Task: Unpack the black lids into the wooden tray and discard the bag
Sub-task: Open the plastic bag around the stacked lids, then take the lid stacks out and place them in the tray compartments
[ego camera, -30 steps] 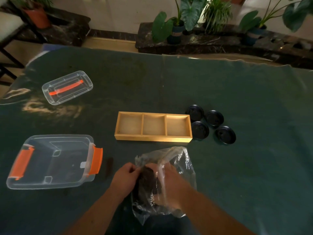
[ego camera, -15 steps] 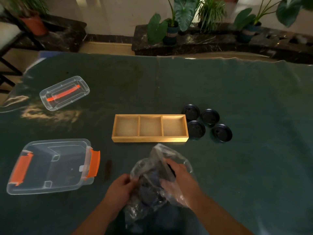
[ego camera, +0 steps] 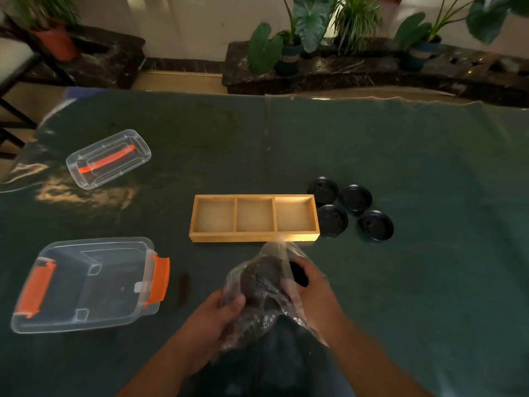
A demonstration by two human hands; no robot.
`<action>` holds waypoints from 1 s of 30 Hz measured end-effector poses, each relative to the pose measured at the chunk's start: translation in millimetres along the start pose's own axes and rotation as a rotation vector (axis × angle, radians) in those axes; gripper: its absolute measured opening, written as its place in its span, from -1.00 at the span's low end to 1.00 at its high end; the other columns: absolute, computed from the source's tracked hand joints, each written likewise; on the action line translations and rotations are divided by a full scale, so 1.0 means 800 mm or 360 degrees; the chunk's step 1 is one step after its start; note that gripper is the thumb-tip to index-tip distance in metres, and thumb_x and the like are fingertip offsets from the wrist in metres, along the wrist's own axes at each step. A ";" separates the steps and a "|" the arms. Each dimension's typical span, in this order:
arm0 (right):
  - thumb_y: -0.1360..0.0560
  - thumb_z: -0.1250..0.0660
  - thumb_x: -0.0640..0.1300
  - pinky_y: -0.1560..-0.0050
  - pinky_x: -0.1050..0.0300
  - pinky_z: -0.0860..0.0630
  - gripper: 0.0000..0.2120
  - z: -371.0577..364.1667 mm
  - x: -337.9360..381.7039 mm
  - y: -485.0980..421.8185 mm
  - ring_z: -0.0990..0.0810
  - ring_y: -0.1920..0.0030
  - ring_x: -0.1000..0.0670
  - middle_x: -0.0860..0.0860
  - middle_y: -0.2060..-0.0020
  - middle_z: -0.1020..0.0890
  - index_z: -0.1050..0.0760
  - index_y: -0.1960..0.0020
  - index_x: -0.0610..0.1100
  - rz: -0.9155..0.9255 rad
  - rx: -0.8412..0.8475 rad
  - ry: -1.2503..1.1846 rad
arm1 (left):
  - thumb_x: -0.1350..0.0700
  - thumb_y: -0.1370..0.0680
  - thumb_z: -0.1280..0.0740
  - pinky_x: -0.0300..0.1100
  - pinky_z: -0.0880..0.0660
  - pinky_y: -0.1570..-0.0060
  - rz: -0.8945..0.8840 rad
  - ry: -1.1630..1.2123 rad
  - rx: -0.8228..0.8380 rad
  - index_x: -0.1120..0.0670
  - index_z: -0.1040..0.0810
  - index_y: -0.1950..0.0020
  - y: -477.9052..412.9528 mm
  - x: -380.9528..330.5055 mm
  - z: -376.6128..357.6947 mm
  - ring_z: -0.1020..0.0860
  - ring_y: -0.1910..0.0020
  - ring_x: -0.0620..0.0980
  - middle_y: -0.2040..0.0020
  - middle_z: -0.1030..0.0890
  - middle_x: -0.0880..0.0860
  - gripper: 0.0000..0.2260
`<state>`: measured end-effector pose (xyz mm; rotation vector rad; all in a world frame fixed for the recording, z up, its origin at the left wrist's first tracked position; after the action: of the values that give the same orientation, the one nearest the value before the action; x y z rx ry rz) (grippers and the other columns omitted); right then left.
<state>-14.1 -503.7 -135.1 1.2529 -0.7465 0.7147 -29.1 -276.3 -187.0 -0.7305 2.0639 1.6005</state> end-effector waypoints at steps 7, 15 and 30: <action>-0.74 -0.22 -0.05 -0.08 -0.10 -0.70 -0.73 0.008 0.007 0.006 -0.76 -0.15 -0.21 -0.16 -0.14 -0.78 -0.62 -0.34 -0.03 -0.0497 0.0502 -0.0528 | 0.15 -0.65 -0.34 0.05 -0.39 0.18 -0.0170 -0.1151 -0.1071 0.09 -0.41 0.19 0.001 -0.002 0.059 -0.49 0.30 0.13 0.25 -0.57 0.15 -0.76; -0.68 -0.34 -0.05 -0.11 -0.14 -0.71 -0.68 0.033 0.032 -0.009 -0.71 -0.20 -0.19 -0.15 -0.28 -0.68 -0.53 -0.42 0.02 -0.0131 -0.0204 -0.0449 | 0.05 -0.50 -0.48 0.34 -0.42 -0.40 -0.0549 -0.2279 -0.0888 -0.08 -0.32 -0.63 0.043 -0.035 0.017 -0.42 -0.44 0.32 -0.45 -0.38 0.18 -0.29; -0.27 -0.62 0.14 0.11 0.61 -0.42 -0.09 -0.017 0.049 -0.008 -0.50 -0.09 0.36 0.01 -0.26 -0.40 -0.33 -0.52 -0.02 0.0427 -0.0300 0.0375 | -0.40 -0.33 -0.39 -0.39 -0.52 0.02 -0.0745 -0.0662 -0.0483 -0.17 -0.46 -0.44 0.038 -0.114 -0.058 -0.60 -0.07 -0.40 -0.23 -0.65 -0.14 -0.28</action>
<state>14.6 -488.9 -108.4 0.8883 -0.7747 0.9691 21.5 -302.4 -96.3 -0.8231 1.2625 1.6290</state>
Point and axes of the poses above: each hand's wrist, its own y-axis away from the middle knuckle, its own z-axis out of the back of the hand, x = y × z, the point moved 3 cm from there along -y, towards the middle knuckle
